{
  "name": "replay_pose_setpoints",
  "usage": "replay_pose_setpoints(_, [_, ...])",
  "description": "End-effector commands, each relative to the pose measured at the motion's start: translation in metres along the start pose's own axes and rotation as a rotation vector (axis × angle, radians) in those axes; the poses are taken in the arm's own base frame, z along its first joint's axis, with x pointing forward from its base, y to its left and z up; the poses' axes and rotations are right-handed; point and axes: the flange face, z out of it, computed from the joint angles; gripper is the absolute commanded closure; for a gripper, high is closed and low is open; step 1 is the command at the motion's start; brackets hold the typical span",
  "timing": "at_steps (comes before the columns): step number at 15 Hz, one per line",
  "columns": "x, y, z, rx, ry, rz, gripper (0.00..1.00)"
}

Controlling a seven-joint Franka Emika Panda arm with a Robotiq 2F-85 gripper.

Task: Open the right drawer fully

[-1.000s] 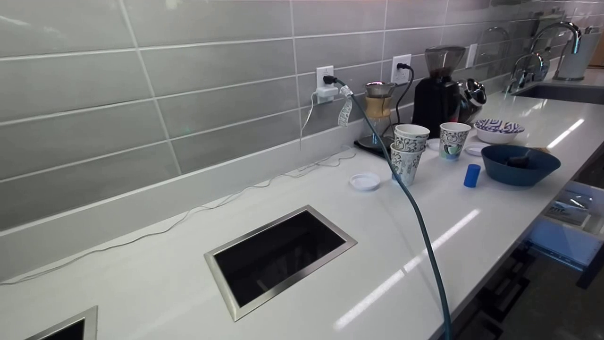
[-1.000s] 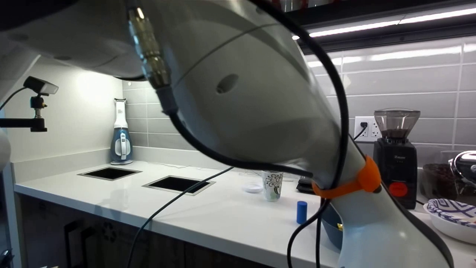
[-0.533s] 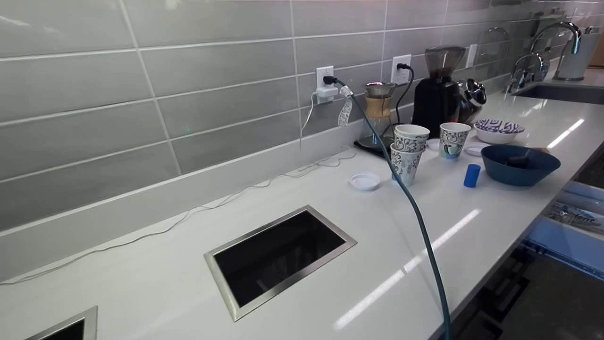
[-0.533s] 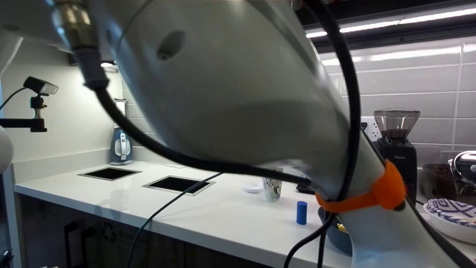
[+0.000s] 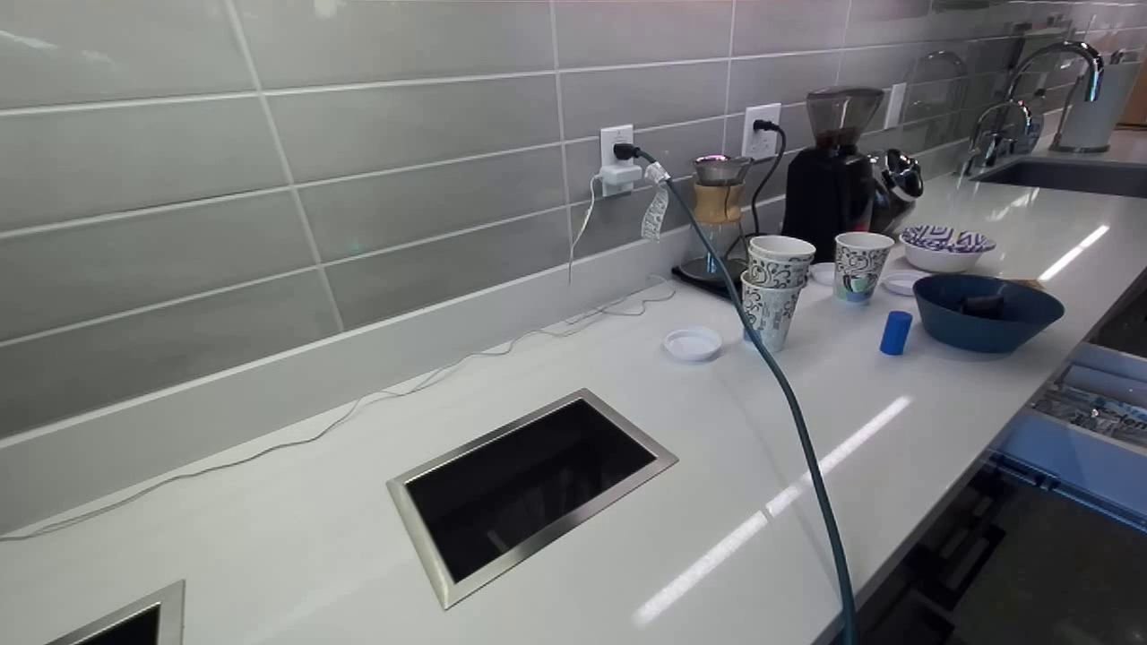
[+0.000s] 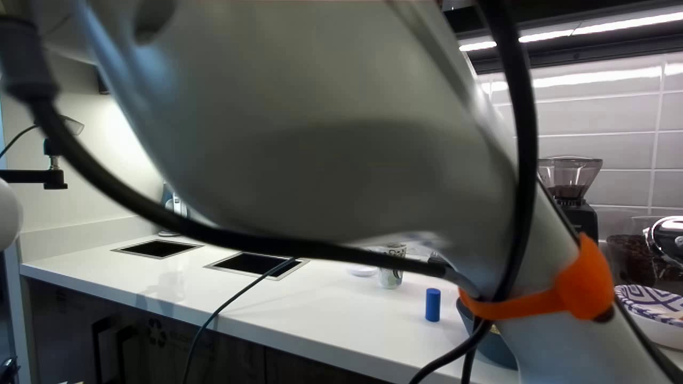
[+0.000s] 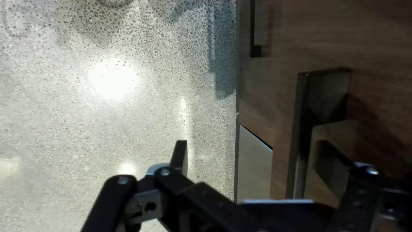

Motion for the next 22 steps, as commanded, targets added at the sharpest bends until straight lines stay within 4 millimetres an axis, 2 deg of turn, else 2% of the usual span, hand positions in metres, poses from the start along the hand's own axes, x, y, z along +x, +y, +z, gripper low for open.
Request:
replay_pose_setpoints(1, [-0.007, -0.014, -0.014, 0.000, 0.005, -0.114, 0.00])
replay_pose_setpoints(9, [-0.007, -0.026, -0.031, -0.123, 0.000, -0.287, 0.00])
replay_pose_setpoints(17, [0.002, -0.027, -0.042, -0.248, 0.053, -0.361, 0.00])
replay_pose_setpoints(22, [0.008, -0.022, -0.042, -0.375, 0.058, -0.394, 0.00])
